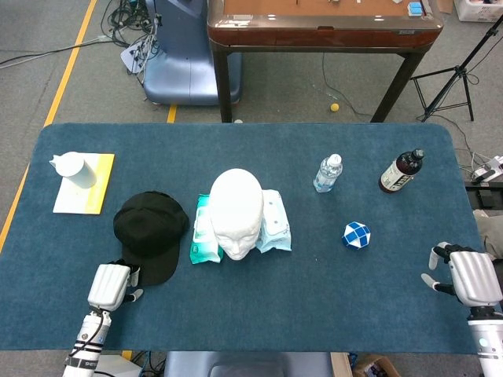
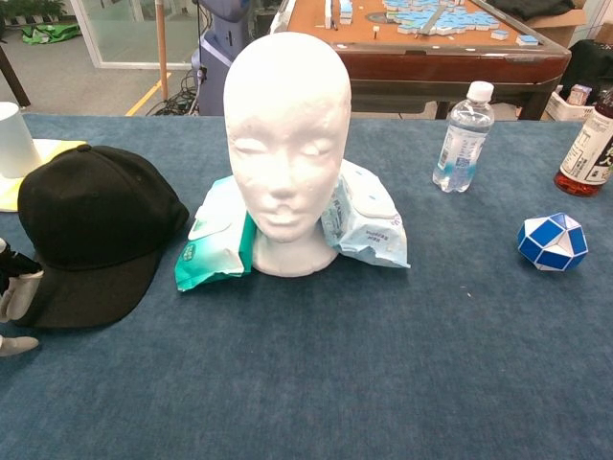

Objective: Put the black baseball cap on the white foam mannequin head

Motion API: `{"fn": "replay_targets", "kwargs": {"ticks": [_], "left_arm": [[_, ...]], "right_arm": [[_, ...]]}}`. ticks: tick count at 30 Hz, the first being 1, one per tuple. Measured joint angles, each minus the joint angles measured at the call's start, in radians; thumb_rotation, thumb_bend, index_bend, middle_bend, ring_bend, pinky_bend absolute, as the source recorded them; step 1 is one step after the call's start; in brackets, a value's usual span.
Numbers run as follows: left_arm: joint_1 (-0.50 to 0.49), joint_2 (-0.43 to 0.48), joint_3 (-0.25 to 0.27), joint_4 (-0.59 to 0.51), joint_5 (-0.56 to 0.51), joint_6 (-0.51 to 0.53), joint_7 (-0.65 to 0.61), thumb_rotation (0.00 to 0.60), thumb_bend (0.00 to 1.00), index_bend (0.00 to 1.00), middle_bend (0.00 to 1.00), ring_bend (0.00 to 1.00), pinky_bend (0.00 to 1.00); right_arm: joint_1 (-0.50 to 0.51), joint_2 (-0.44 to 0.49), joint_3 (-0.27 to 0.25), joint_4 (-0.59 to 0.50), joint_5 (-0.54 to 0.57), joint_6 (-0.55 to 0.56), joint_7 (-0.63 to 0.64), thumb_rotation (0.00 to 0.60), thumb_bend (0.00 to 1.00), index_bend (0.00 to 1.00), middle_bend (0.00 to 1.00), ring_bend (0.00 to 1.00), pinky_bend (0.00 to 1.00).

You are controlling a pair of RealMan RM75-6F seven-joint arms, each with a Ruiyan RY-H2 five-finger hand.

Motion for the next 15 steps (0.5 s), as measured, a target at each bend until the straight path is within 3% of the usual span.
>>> {"fn": "replay_targets", "kwargs": {"ticks": [15], "left_arm": [[-0.002, -0.045, -0.038, 0.046, -0.032, 0.044, -0.007, 0.600, 0.04, 0.74, 0.72, 0.51, 0.60]], "right_arm": [[0.001, -0.007, -0.002, 0.006, -0.001, -0.006, 0.004, 0.600, 0.12, 0.66, 0.54, 0.53, 0.53]]}}
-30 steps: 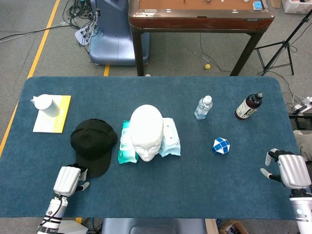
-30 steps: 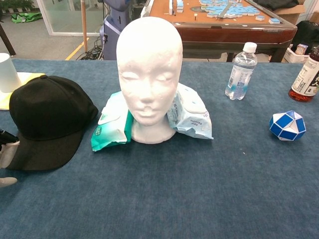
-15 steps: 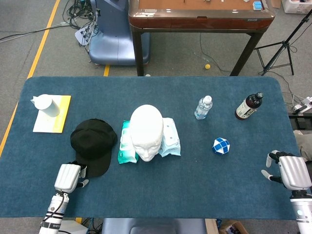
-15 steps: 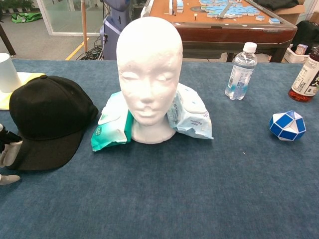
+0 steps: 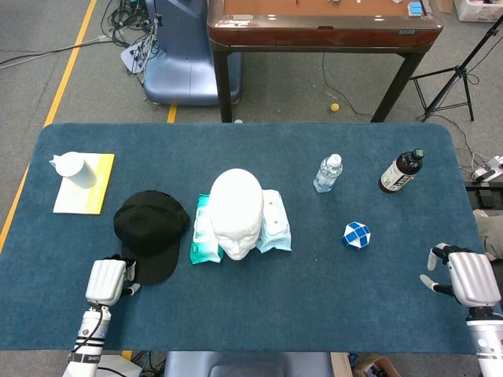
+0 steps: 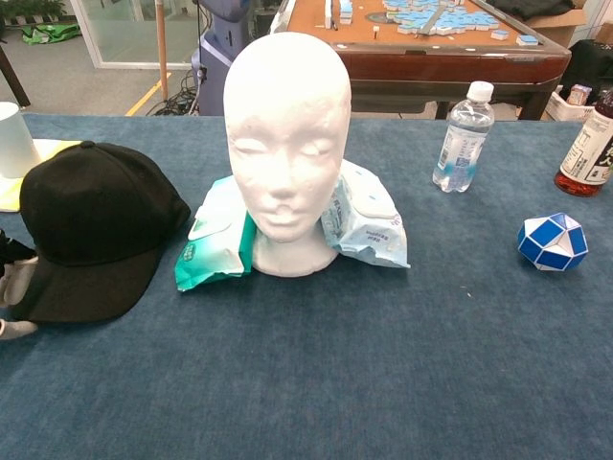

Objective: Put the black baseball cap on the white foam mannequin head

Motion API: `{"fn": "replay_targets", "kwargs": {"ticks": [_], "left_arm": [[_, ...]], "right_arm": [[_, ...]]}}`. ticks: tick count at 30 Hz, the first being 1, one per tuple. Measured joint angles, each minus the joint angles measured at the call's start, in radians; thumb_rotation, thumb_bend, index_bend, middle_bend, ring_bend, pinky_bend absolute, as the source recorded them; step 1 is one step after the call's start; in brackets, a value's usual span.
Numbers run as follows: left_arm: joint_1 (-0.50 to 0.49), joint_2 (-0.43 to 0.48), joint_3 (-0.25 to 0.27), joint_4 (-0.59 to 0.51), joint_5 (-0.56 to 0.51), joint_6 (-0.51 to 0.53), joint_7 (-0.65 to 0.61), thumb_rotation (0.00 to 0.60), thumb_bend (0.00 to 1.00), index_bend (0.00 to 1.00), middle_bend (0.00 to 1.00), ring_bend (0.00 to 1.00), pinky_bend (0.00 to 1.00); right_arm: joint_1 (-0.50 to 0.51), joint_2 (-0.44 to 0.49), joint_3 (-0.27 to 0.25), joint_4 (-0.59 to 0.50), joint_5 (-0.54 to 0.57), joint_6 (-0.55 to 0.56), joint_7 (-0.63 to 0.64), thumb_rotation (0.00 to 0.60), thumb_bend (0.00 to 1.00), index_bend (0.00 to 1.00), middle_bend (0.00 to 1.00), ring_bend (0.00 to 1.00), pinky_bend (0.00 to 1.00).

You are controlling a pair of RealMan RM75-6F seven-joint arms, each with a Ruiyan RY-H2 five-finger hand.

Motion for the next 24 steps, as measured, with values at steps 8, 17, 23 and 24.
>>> {"fn": "replay_targets", "kwargs": {"ticks": [8, 17, 23, 24], "left_arm": [[-0.002, -0.026, -0.021, 0.041, 0.005, 0.043, -0.041, 0.600, 0.04, 0.66, 0.61, 0.43, 0.60], [-0.005, -0.042, -0.035, 0.050, 0.003, 0.061, -0.139, 0.600, 0.04, 0.53, 0.45, 0.37, 0.51], [-0.005, -0.060, -0.043, 0.081, 0.008, 0.086, -0.182, 0.600, 0.04, 0.51, 0.43, 0.36, 0.50], [-0.006, -0.061, -0.044, 0.084, 0.009, 0.087, -0.189, 0.600, 0.04, 0.50, 0.42, 0.36, 0.49]], "right_arm": [[0.000, -0.001, 0.001, 0.001, -0.001, 0.000, 0.003, 0.600, 0.12, 0.66, 0.54, 0.53, 0.53], [0.000, 0.000, 0.003, 0.001, 0.001, 0.001, 0.009, 0.600, 0.12, 0.66, 0.54, 0.53, 0.53], [0.000, 0.001, 0.004, 0.002, 0.004, -0.001, 0.011, 0.600, 0.12, 0.66, 0.54, 0.53, 0.53], [0.000, 0.000, 0.004, 0.002, 0.004, -0.001, 0.012, 0.600, 0.12, 0.66, 0.54, 0.53, 0.53]]}}
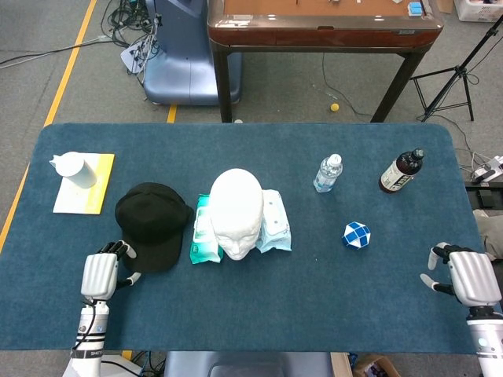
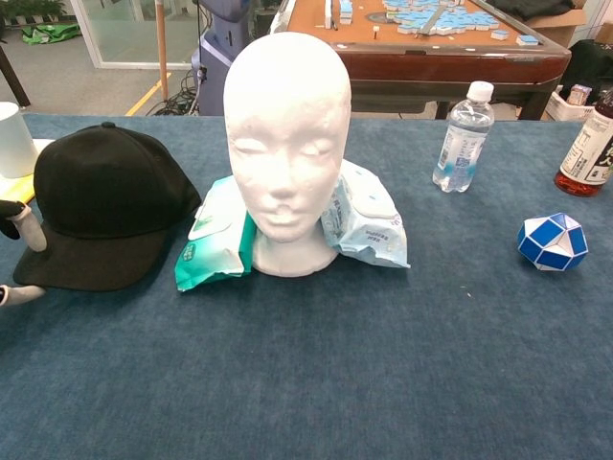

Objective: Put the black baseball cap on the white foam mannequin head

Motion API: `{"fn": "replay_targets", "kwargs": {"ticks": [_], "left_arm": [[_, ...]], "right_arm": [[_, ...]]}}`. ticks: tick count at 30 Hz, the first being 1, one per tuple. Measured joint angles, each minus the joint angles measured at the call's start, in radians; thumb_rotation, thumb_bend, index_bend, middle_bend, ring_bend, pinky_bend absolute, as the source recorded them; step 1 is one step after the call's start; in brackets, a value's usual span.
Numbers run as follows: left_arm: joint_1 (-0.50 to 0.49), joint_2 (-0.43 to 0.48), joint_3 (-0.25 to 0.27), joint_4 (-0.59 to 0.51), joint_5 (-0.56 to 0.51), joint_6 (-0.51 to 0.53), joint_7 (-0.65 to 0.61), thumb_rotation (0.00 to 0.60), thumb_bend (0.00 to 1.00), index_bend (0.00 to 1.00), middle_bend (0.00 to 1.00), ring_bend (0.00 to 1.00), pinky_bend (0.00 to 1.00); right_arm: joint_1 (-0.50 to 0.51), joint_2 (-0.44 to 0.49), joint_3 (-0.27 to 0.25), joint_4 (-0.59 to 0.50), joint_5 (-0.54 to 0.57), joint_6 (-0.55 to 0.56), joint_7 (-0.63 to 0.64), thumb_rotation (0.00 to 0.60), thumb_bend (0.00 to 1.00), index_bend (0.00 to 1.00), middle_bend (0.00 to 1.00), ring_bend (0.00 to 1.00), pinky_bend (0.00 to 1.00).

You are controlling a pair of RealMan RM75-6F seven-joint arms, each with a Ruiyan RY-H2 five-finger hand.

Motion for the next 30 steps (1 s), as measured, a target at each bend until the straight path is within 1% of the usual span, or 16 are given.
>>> {"fn": "replay_targets", "kwargs": {"ticks": [5, 9, 18, 25, 30], "left_arm": [[-0.003, -0.003, -0.004, 0.016, -0.004, -0.005, -0.048, 0.600, 0.05, 0.48, 0.40, 0.35, 0.47], [-0.006, -0.016, -0.010, 0.039, -0.003, 0.005, -0.067, 0.600, 0.12, 0.49, 0.40, 0.35, 0.47], [-0.016, -0.052, -0.033, 0.092, -0.011, 0.027, -0.116, 0.600, 0.22, 0.51, 0.40, 0.35, 0.47], [-0.019, -0.066, -0.039, 0.112, -0.014, 0.036, -0.145, 0.600, 0.26, 0.51, 0.40, 0.35, 0.47], [-0.021, -0.074, -0.039, 0.134, -0.007, 0.048, -0.176, 0.600, 0.26, 0.51, 0.40, 0.35, 0.47]], "right_arm": [[0.000, -0.002, 0.000, 0.002, 0.002, -0.003, 0.001, 0.600, 0.12, 0.66, 0.54, 0.53, 0.53], [0.000, -0.005, -0.001, 0.007, 0.005, -0.008, 0.002, 0.600, 0.12, 0.66, 0.54, 0.53, 0.52], [0.000, -0.011, -0.002, 0.014, 0.006, -0.010, 0.007, 0.600, 0.12, 0.66, 0.54, 0.53, 0.52], [-0.002, -0.013, -0.002, 0.017, 0.006, -0.008, 0.010, 0.600, 0.12, 0.66, 0.54, 0.53, 0.52], [-0.001, -0.015, -0.001, 0.019, 0.007, -0.009, 0.014, 0.600, 0.12, 0.66, 0.54, 0.53, 0.52]]}}
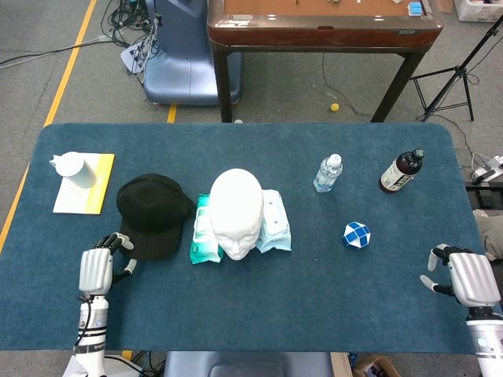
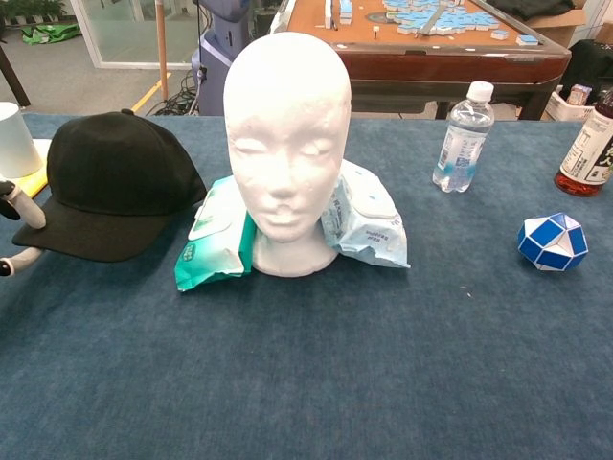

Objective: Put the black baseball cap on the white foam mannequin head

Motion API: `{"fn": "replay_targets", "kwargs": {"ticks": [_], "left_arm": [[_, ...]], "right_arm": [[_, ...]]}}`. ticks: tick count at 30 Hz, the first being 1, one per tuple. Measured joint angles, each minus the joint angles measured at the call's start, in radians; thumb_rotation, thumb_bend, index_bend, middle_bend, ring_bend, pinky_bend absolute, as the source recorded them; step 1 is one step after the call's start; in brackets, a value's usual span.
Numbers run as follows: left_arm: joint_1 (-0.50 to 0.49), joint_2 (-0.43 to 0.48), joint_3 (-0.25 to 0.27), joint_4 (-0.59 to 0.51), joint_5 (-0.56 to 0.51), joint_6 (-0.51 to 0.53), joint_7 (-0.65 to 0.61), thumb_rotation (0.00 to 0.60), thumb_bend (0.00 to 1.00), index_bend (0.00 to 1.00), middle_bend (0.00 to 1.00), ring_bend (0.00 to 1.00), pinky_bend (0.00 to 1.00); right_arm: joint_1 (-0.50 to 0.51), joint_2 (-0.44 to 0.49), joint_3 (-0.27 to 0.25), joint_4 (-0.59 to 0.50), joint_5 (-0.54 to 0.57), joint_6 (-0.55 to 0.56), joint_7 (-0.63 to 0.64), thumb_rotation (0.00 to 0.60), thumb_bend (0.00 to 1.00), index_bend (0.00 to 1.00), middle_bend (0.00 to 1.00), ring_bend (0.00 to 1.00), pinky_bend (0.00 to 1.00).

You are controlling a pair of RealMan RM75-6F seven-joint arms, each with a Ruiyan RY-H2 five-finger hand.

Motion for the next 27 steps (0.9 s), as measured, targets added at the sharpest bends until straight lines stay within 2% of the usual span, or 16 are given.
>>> {"fn": "replay_targets", "kwargs": {"ticks": [10, 20, 27], "left_arm": [[-0.016, 0.000, 0.009, 0.021, 0.032, 0.018, -0.037, 0.600, 0.31, 0.50, 0.40, 0.35, 0.47], [-0.038, 0.012, 0.024, 0.022, 0.035, -0.026, -0.031, 0.600, 0.37, 0.48, 0.39, 0.33, 0.43], [-0.045, 0.007, 0.017, 0.028, 0.031, -0.021, -0.025, 0.600, 0.37, 0.59, 0.40, 0.33, 0.43]], "right_arm": [[-0.001, 0.010, 0.002, -0.025, -0.011, 0.014, -0.008, 0.600, 0.12, 0.66, 0.54, 0.53, 0.52], [-0.002, 0.012, 0.004, -0.023, -0.004, 0.011, -0.004, 0.600, 0.12, 0.66, 0.54, 0.53, 0.52], [-0.005, 0.015, 0.005, -0.021, -0.004, 0.015, 0.004, 0.600, 0.12, 0.66, 0.54, 0.53, 0.52]]}}
